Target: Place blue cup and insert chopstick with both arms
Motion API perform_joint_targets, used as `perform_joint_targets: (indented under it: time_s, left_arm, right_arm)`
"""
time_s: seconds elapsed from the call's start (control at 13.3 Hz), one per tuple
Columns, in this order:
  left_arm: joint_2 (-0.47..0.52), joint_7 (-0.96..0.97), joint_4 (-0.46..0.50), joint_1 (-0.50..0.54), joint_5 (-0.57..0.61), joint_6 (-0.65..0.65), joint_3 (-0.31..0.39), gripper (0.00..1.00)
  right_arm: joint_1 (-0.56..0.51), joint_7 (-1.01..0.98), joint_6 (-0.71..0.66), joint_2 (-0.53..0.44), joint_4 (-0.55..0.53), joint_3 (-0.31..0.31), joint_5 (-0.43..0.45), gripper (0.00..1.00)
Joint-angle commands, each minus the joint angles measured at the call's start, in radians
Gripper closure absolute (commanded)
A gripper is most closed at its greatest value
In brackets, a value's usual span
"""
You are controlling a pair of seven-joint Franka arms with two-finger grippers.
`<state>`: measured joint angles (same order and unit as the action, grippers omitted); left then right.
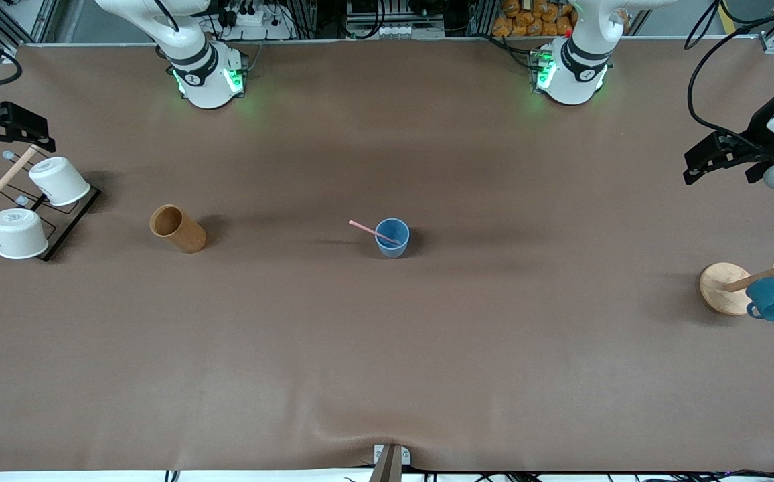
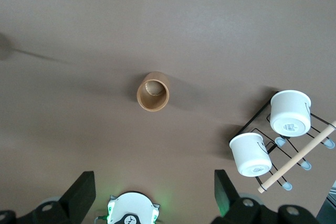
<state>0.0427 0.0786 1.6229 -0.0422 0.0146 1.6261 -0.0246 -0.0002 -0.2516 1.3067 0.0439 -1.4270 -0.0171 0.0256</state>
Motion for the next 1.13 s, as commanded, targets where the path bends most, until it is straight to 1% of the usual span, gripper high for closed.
perform_joint_targets:
  time_s: [0.0, 0.3, 0.45, 0.68, 0.83, 1.06]
  left_arm:
    - [-0.004, -0.02, -0.011, 0.01, -0.016, 0.001, -0.003, 0.0]
    - [-0.013, -0.022, -0.034, 0.01, -0.015, -0.003, -0.002, 0.0]
    - [-0.014, -0.022, -0.034, 0.01, -0.015, -0.006, -0.002, 0.0]
    - [-0.014, -0.059, -0.032, 0.008, -0.015, -0.021, -0.002, 0.0]
    - [-0.012, -0.063, -0.035, 0.008, -0.015, -0.032, -0.002, 0.0]
    - [-0.01, -0.063, -0.038, 0.008, -0.016, -0.038, -0.002, 0.0]
  right_arm:
    - [-0.024, -0.001, 0.02, -0.025, -0.03, 0.049, 0.011, 0.0]
    - [-0.017, -0.003, 0.031, -0.024, -0.032, 0.051, 0.014, 0.0]
    - [-0.026, -0.003, 0.048, -0.022, -0.05, 0.049, 0.014, 0.0]
    - [-0.024, 0.0, 0.049, -0.03, -0.036, 0.049, 0.016, 0.0]
    - [-0.02, 0.082, 0.042, -0.033, -0.029, 0.051, 0.016, 0.0]
    - [-0.029, 0.098, 0.033, -0.042, -0.029, 0.043, 0.014, 0.0]
